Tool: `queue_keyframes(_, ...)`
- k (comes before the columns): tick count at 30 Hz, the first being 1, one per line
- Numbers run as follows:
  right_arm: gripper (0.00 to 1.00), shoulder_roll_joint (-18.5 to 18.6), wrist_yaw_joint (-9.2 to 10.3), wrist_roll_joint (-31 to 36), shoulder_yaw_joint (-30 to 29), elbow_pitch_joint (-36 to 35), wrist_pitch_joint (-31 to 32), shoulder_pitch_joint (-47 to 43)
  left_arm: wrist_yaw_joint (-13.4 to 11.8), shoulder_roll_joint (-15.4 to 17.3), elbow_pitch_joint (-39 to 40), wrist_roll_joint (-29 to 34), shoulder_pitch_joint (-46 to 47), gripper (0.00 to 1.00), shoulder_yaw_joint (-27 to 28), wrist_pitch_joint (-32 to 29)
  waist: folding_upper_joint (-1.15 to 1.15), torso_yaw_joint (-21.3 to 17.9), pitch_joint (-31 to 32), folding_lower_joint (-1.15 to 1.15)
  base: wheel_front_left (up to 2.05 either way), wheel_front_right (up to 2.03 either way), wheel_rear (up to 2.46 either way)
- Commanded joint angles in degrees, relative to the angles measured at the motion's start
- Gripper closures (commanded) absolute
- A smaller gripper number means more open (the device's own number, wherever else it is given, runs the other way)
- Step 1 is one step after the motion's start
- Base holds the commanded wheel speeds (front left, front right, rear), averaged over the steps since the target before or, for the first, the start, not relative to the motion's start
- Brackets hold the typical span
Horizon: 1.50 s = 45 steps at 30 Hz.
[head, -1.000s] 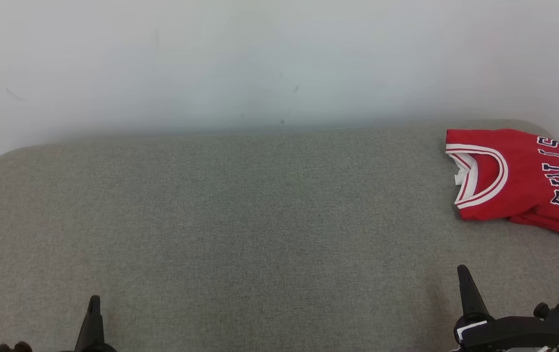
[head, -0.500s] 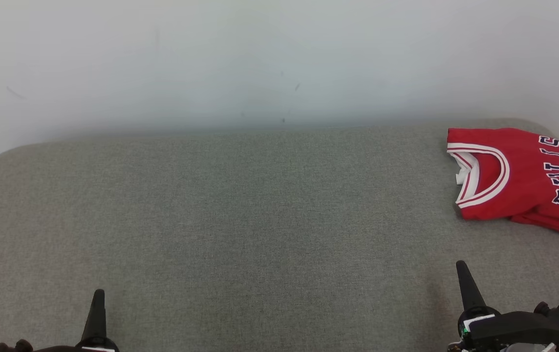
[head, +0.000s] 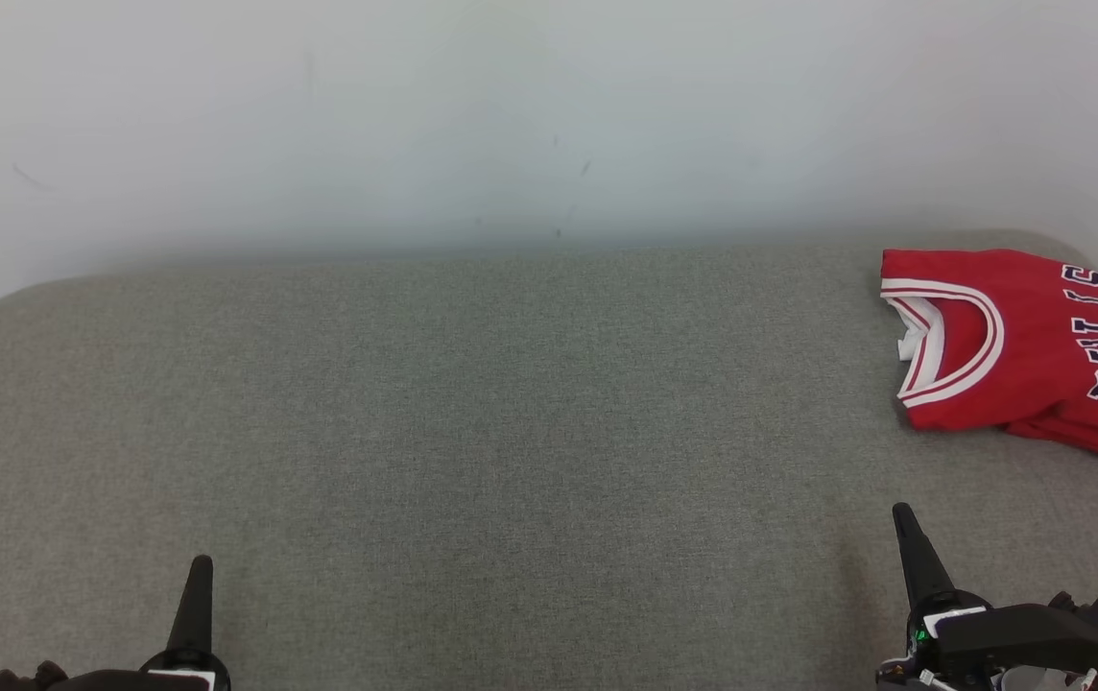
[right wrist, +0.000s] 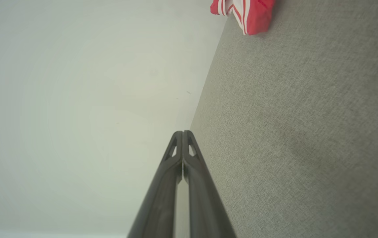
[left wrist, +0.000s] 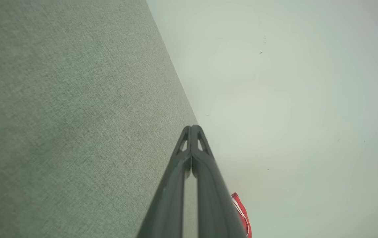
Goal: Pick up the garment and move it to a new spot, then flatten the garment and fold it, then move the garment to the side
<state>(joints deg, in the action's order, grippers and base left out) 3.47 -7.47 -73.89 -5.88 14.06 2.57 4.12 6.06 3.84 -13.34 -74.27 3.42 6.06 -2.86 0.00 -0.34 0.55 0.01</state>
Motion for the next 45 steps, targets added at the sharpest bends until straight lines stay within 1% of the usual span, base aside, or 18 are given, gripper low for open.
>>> queue_keyframes(1,1.0,-0.2,-0.03,-1.7,-0.1,-0.3,0.4,0.8,0.4,-0.1,0.2,-1.6,1.0,1.0,0.2,-0.3,0.0,0.0,0.0,-0.01,0.0,0.0,0.0)
queue_keyframes(9,1.0,-0.3,-0.03,-6.2,-0.3,-0.3,1.5,1.2,0.7,-0.4,0.0,-6.1,1.7,1.0,0.3,-1.2,0.0,0.1,-0.2,-0.01,0.0,0.0,0.0)
queue_keyframes(26,1.0,-0.6,-0.04,-14.0,-0.6,-0.1,3.1,1.9,1.2,-0.8,-0.5,-13.7,2.7,1.0,0.5,-2.9,0.0,0.2,-0.5,-0.01,0.0,0.0,0.0)
queue_keyframes(39,1.0,-0.7,-0.04,-18.8,-0.7,0.0,4.2,2.4,1.6,-1.1,-0.8,-18.4,3.2,1.0,0.6,-3.9,0.0,0.3,-0.7,-0.01,0.0,0.0,0.0)
queue_keyframes(45,1.0,-0.7,-0.04,-18.6,-0.7,0.0,4.2,2.3,1.6,-1.1,-0.8,-18.3,3.2,1.0,0.6,-3.8,0.0,0.3,-0.7,-0.01,0.0,0.0,0.0)
